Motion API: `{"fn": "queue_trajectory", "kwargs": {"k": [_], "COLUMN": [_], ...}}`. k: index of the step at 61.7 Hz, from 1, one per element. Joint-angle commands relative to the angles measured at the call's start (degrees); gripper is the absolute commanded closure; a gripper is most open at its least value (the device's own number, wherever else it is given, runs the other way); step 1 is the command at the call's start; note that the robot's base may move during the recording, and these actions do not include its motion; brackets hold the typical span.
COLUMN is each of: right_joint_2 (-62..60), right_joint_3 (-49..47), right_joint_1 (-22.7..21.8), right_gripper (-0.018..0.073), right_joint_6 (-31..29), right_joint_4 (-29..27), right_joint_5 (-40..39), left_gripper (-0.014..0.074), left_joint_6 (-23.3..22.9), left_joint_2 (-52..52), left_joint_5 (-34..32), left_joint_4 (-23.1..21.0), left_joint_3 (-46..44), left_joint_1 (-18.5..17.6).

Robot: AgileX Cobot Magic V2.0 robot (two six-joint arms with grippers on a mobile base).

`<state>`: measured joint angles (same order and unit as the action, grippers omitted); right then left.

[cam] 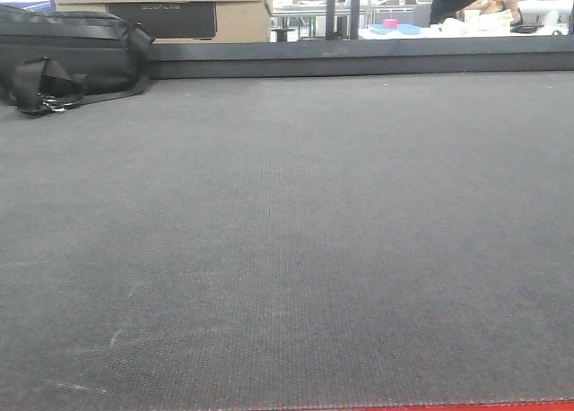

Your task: Grab block from conveyor and place in blue bin

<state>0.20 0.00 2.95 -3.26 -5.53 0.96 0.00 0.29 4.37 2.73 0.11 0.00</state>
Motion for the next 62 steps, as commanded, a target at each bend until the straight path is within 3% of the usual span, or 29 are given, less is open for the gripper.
{"fn": "queue_trajectory", "kwargs": {"k": [1,27,36,62], "right_joint_2": [-0.20,-0.20,-0.20,-0.20], "right_joint_3": [0.00,0.00,0.00,0.00], "right_joint_1": [-0.02,-0.02,-0.02,-0.01], "right_gripper": [0.0721,0.0721,0.0721,0.0721], "right_joint_6": [-0.11,-0.11,-0.11,-0.11], "right_joint_4": [0.51,0.51,0.51,0.51], "right_joint_5": [-1.37,-1.37,-1.37,-2.87], "left_gripper": [0.0708,0.0708,0.0708,0.0708], "left_joint_6": [0.00,0.00,0.00,0.00], "left_joint_2": [-0.29,-0.29,-0.29,-0.29], "left_joint_5": [-0.89,-0.89,-0.89,-3.13], "left_joint_4": [0.06,0.30,6.04,4.96], "left_joint_3": [-0.11,-0.11,-0.11,-0.11], "left_joint_1": [0.08,0.08,0.08,0.08]}}
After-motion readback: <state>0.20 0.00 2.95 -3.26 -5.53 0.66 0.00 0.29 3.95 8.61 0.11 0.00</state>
